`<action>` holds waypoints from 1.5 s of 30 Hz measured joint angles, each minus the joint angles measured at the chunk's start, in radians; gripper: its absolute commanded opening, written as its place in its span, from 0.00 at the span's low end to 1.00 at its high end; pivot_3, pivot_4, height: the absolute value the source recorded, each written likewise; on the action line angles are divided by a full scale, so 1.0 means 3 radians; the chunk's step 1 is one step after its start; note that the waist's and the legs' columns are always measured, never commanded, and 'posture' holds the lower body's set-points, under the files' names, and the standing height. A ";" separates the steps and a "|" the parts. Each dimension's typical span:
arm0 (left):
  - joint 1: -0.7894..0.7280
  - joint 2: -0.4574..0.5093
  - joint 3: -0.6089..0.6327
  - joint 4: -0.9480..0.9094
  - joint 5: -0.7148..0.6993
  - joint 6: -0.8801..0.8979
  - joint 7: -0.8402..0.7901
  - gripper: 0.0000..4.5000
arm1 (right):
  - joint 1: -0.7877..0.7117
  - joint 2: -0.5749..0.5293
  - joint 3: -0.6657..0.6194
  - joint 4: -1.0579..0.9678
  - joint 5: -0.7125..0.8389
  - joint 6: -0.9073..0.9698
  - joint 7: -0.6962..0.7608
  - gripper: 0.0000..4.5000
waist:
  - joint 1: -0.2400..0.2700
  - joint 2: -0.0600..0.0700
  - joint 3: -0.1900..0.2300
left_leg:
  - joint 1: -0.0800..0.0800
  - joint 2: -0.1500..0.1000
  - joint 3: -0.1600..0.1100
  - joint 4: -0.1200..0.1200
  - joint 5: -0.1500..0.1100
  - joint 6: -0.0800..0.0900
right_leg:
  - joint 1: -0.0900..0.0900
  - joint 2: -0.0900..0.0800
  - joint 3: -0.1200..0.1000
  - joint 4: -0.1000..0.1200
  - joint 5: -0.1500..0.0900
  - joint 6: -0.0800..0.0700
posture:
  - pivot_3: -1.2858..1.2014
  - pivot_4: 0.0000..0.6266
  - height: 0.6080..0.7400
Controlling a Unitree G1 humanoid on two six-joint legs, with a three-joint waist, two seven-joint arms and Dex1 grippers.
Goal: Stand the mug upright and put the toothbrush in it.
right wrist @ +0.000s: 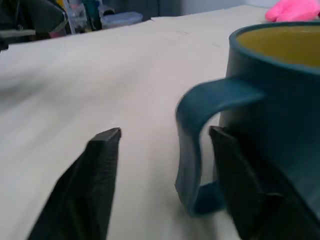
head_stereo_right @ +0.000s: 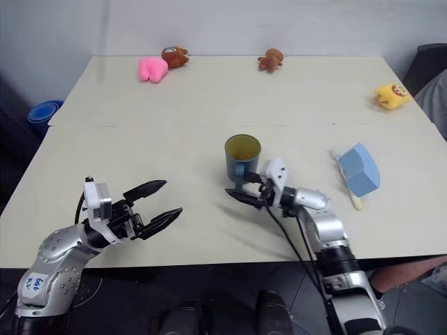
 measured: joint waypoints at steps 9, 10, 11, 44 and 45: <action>0.0073 0.0002 0.0024 0.0002 -0.0001 -0.0007 -0.0020 1.00 | 0.0536 -0.1100 -0.0709 -0.0695 0.0379 0.0843 0.0042 0.86 | 0.0009 0.0001 0.0001 | 0.0000 0.0000 0.0007 0.0000 0.0000 0.0001 | 0.0001 -0.0001 0.0004 -0.0007 0.0000 -0.0001 | 0.52 0.24 1.00; 0.0073 0.0003 0.0024 0.0004 -0.0001 -0.0007 -0.0026 1.00 | 0.0507 -0.1190 -0.0790 -0.0635 0.0351 0.0889 -0.0042 0.86 | 0.0010 0.0001 0.0001 | 0.0000 0.0000 0.0008 0.0001 0.0000 0.0001 | 0.0001 -0.0001 0.0005 -0.0008 0.0000 -0.0001 | 0.52 0.24 1.00; 0.0072 0.0003 0.0023 0.0005 -0.0001 -0.0007 -0.0031 1.00 | 0.0451 -0.1263 -0.0840 -0.0549 0.0298 0.0925 -0.0124 0.86 | 0.0010 0.0001 0.0001 | 0.0000 0.0000 0.0009 0.0001 0.0000 0.0001 | 0.0001 -0.0001 0.0005 -0.0008 0.0000 -0.0001 | 0.52 0.24 1.00; -0.0116 -0.0042 -0.0132 0.0252 0.0074 -0.0081 -0.0226 1.00 | -0.0376 -0.1823 -0.0355 0.0307 -0.0539 0.1417 -0.0193 0.86 | 0.0009 0.0003 0.0002 | -0.0002 0.0001 0.0018 0.0001 0.0000 0.0002 | -0.0002 0.0000 0.0008 -0.0016 0.0000 -0.0001 | 0.52 0.24 1.00; -0.0107 -0.0045 -0.0132 0.0251 0.0074 -0.0081 -0.0226 1.00 | -0.0383 -0.1809 -0.0332 0.0306 -0.0540 0.1440 -0.0178 0.86 | 0.0014 0.0003 0.0002 | -0.0002 0.0001 0.0017 0.0001 0.0000 0.0002 | -0.0001 -0.0001 0.0007 -0.0016 0.0000 -0.0001 | 0.52 0.24 1.00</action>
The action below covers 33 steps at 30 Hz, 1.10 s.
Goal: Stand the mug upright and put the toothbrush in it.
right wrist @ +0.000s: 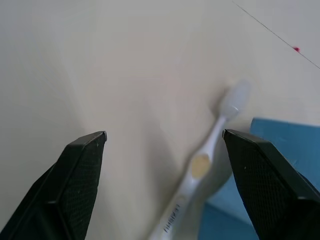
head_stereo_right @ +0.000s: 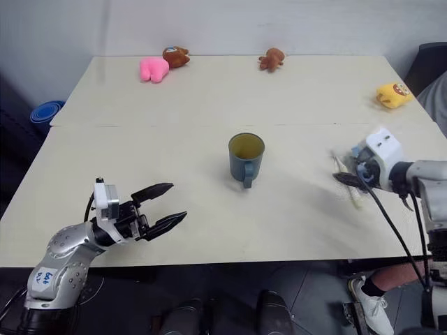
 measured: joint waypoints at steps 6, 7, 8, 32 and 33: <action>0.0041 0.0000 0.0004 -0.0012 0.0001 0.0000 0.0013 1.00 | -0.0366 0.0192 0.0333 0.0708 -0.0281 -0.0093 -0.0110 0.86 | -0.0006 0.0001 0.0001 | -0.0001 -0.0001 0.0002 -0.0001 0.0000 0.0000 | -0.0001 0.0000 0.0000 -0.0002 0.0000 0.0000 | 0.52 0.24 1.00; 0.0040 0.0001 0.0006 -0.0015 0.0001 0.0001 0.0013 1.00 | -0.0443 0.0198 0.0357 0.0845 -0.0320 -0.0120 -0.0109 0.86 | -0.0009 0.0001 0.0001 | -0.0001 -0.0001 0.0002 -0.0001 0.0000 0.0000 | -0.0001 0.0000 0.0000 -0.0002 0.0000 0.0000 | 0.52 0.24 1.00; 0.0041 0.0003 0.0008 -0.0017 0.0001 0.0001 0.0013 1.00 | -0.0481 0.0198 0.0359 0.0917 -0.0343 -0.0140 -0.0109 0.86 | -0.0009 0.0001 0.0001 | -0.0001 -0.0001 0.0002 -0.0001 0.0000 0.0000 | -0.0001 0.0000 0.0000 -0.0002 0.0000 0.0000 | 0.52 0.24 1.00; 0.0003 0.0042 0.0039 -0.0027 -0.0002 0.0005 -0.0036 1.00 | -0.1099 0.0285 0.0544 0.2044 -0.0671 -0.0123 0.0404 0.28 | -0.0022 0.0001 0.0000 | 0.0002 0.0001 0.0002 0.0000 0.0000 0.0000 | 0.0002 0.0001 0.0000 0.0000 0.0000 0.0000 | 0.52 0.24 1.00; -0.0004 0.0058 0.0037 -0.0023 -0.0002 0.0008 -0.0054 1.00 | -0.1122 0.0288 0.0550 0.2067 -0.0680 -0.0112 0.0436 0.23 | -0.0021 0.0000 0.0000 | 0.0002 0.0001 0.0002 0.0000 0.0000 0.0000 | 0.0002 0.0001 0.0000 0.0000 0.0000 0.0000 | 0.52 0.24 1.00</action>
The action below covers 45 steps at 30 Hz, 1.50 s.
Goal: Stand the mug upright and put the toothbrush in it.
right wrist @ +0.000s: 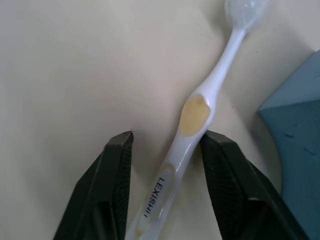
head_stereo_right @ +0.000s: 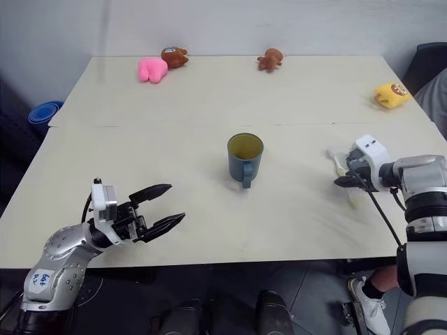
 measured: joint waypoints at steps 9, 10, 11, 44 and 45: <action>0.0170 0.0186 0.0015 -0.0308 -0.0400 0.0338 -0.0253 1.00 | 0.0325 0.0137 -0.0338 -0.0603 0.0474 0.0172 0.0626 0.01 | -0.0003 0.0000 0.0000 | -0.0001 0.0003 -0.0003 0.0000 0.0000 -0.0001 | -0.0003 0.0000 -0.0001 0.0002 0.0000 0.0000 | 0.52 0.24 1.00; 0.0210 0.0217 0.0028 -0.0402 -0.0493 0.0403 -0.0267 1.00 | 0.0446 0.0295 -0.0502 -0.0933 0.0726 0.0141 0.0692 0.01 | -0.0026 0.0002 0.0002 | -0.0001 0.0004 -0.0002 -0.0001 0.0000 -0.0001 | -0.0005 0.0001 0.0000 0.0005 0.0000 0.0000 | 0.52 0.24 1.00; 0.0214 0.0235 0.0044 -0.0474 -0.0566 0.0451 -0.0276 1.00 | 0.0500 0.0441 -0.0601 -0.1200 0.0929 0.0133 0.0714 0.01 | -0.0041 0.0009 0.0006 | -0.0001 0.0003 -0.0003 0.0001 0.0000 -0.0002 | -0.0006 0.0000 0.0001 0.0012 0.0000 0.0000 | 0.52 0.24 1.00; 0.0257 0.0168 0.0240 -0.0176 0.0089 0.0017 0.0193 1.00 | 0.0767 0.1280 -0.1036 -0.1779 0.1481 -0.1572 -0.0026 1.00 | -0.0047 0.0015 0.0009 | -0.0004 -0.0004 -0.0030 -0.0001 -0.0001 -0.0004 | 0.0000 -0.0003 -0.0016 0.0020 0.0001 0.0002 | 0.52 0.24 1.00; 0.0304 0.0229 0.0250 -0.0114 0.0204 -0.0062 0.0180 1.00 | 0.0926 0.1109 -0.1074 -0.1893 0.1486 -0.1557 0.0029 1.00 | -0.0038 0.0015 0.0009 | -0.0003 -0.0004 -0.0029 -0.0001 -0.0001 -0.0004 | -0.0001 -0.0003 -0.0017 0.0018 0.0001 0.0002 | 0.52 0.24 1.00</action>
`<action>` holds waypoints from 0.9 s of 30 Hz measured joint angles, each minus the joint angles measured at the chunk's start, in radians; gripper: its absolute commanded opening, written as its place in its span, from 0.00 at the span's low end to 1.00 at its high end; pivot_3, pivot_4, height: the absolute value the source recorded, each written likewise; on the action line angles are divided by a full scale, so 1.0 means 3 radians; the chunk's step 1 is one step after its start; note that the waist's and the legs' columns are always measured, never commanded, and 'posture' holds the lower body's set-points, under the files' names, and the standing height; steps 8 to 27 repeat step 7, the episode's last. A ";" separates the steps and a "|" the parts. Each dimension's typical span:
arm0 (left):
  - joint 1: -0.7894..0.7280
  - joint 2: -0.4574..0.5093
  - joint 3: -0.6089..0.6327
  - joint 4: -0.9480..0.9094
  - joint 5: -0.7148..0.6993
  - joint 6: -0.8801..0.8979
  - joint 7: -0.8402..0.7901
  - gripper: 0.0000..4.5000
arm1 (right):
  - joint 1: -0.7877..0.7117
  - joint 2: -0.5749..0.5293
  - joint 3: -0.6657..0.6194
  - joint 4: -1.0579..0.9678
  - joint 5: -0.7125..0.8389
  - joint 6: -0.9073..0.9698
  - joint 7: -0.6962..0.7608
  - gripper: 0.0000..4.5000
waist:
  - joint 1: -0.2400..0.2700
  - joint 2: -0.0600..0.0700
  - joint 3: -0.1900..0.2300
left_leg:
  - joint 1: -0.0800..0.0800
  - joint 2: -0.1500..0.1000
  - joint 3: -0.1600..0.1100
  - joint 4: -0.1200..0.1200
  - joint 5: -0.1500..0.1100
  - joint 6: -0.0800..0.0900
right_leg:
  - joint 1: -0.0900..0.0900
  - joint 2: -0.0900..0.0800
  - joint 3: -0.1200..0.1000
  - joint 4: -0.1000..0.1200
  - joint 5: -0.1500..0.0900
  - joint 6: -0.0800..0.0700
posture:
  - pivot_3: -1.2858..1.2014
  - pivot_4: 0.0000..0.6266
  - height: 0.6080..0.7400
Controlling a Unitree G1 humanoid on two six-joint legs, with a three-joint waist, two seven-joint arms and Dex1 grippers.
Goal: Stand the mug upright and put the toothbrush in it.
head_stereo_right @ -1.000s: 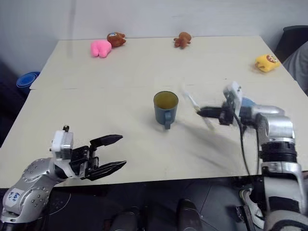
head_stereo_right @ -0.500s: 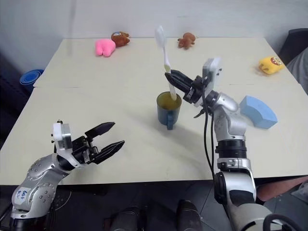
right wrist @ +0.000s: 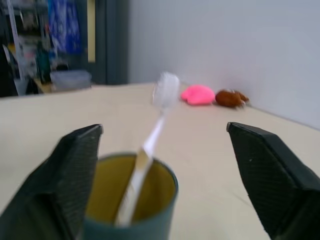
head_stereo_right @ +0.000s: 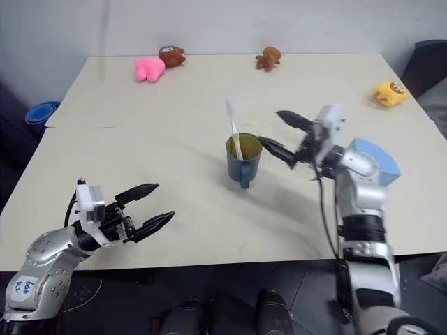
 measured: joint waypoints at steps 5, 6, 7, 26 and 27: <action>0.0334 0.0219 0.0088 0.0258 0.0398 -0.0420 -0.0147 1.00 | 0.0851 -0.0546 -0.0163 -0.0321 0.0008 -0.0204 0.0441 1.00 | 0.0003 0.0000 0.0000 | 0.0004 0.0003 0.0009 -0.0005 0.0000 0.0000 | 0.0001 0.0002 0.0002 -0.0007 0.0000 0.0000 | 0.52 0.24 1.00; 0.0409 0.0252 0.0125 0.0307 0.0443 -0.0482 -0.0171 1.00 | 0.1012 -0.0593 -0.0190 -0.0338 0.0007 -0.0255 0.0505 1.00 | 0.0002 0.0000 0.0000 | 0.0004 0.0003 0.0011 -0.0005 0.0000 0.0000 | 0.0001 0.0002 0.0002 -0.0008 0.0000 0.0000 | 0.52 0.24 1.00; 0.0499 0.0283 0.0166 0.0392 0.0501 -0.0579 -0.0201 1.00 | 0.1309 -0.0664 -0.0228 -0.0362 -0.0013 -0.0430 0.0619 1.00 | 0.0007 0.0000 0.0000 | 0.0004 0.0003 0.0013 -0.0006 0.0000 0.0000 | 0.0001 0.0002 0.0003 -0.0012 0.0000 0.0000 | 0.52 0.24 1.00; 0.0499 0.0283 0.0166 0.0392 0.0501 -0.0579 -0.0201 1.00 | 0.1309 -0.0664 -0.0228 -0.0362 -0.0013 -0.0430 0.0619 1.00 | 0.0007 0.0000 0.0000 | 0.0004 0.0003 0.0013 -0.0006 0.0000 0.0000 | 0.0001 0.0002 0.0003 -0.0012 0.0000 0.0000 | 0.52 0.24 1.00; 0.0499 0.0283 0.0166 0.0392 0.0501 -0.0579 -0.0201 1.00 | 0.1309 -0.0664 -0.0228 -0.0362 -0.0013 -0.0430 0.0619 1.00 | 0.0007 0.0000 0.0000 | 0.0004 0.0003 0.0013 -0.0006 0.0000 0.0000 | 0.0001 0.0002 0.0003 -0.0012 0.0000 0.0000 | 0.52 0.24 1.00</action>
